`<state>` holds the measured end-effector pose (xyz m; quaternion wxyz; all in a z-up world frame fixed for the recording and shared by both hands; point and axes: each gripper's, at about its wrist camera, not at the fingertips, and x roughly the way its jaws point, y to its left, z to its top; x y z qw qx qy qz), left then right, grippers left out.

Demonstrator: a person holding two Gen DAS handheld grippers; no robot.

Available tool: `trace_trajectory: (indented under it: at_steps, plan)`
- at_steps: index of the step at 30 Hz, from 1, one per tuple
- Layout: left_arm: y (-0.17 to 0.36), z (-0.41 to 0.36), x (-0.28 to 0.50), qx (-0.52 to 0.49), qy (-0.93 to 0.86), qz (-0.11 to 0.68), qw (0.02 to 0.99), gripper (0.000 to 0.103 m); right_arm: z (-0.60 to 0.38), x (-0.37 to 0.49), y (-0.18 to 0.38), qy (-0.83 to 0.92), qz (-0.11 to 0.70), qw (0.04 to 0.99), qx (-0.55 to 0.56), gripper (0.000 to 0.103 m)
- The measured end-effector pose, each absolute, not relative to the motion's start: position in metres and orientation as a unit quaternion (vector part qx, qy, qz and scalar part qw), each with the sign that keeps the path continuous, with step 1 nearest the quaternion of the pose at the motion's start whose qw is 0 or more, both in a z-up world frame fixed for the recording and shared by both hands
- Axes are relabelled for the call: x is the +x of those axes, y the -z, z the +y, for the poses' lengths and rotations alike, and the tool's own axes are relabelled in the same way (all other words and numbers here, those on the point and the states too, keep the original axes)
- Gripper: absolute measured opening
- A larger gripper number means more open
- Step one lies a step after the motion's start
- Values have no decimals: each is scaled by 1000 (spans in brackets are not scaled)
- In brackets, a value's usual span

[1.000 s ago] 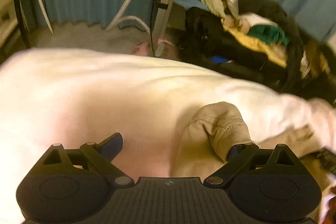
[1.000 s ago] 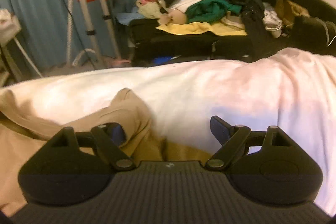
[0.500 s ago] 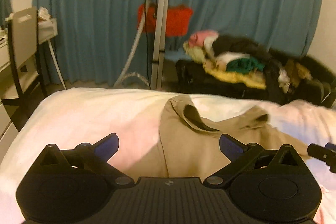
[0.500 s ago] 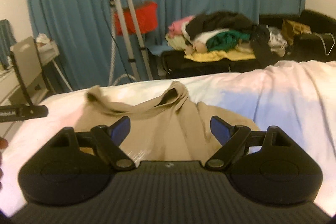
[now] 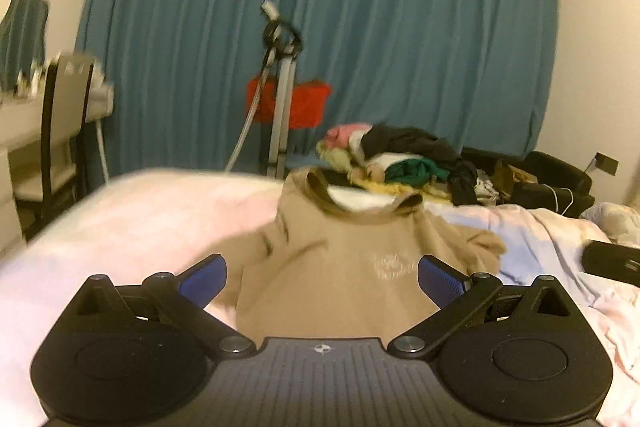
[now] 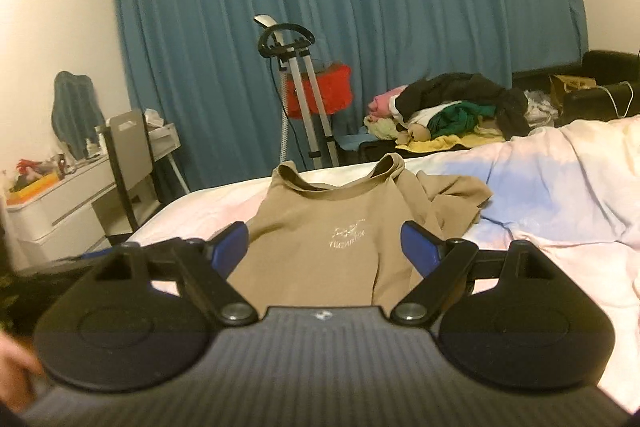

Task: Fold clothes

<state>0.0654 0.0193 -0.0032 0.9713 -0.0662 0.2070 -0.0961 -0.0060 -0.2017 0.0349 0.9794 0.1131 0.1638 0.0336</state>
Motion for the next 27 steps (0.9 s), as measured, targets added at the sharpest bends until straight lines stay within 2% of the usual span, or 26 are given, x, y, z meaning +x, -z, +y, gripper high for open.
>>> trace_trajectory:
  at_steps: [7,12,15,21,24,25,26,27]
  plan:
    - [55,75,116,-235,52,265,934,101,-199,-12,-22,-25,142,982,122,85]
    - [91,120,153,-353,19,289,889,90,-199,2,-3,6,134,986,95,85]
    - [101,143,170,-389,9,271,881,88,-210,14,6,6,149,980,130,85]
    - [115,149,204,-387,18,262,884,74,-225,36,27,7,174,967,185,85]
    - [116,139,225,-370,36,268,889,59,-225,47,37,9,192,963,189,84]
    - [116,137,233,-363,43,281,888,43,-225,49,40,8,197,961,191,85]
    - [115,135,243,-348,47,303,886,24,-225,52,42,8,202,961,191,85]
    - [113,132,254,-328,44,322,887,16,-225,54,42,7,203,962,185,85]
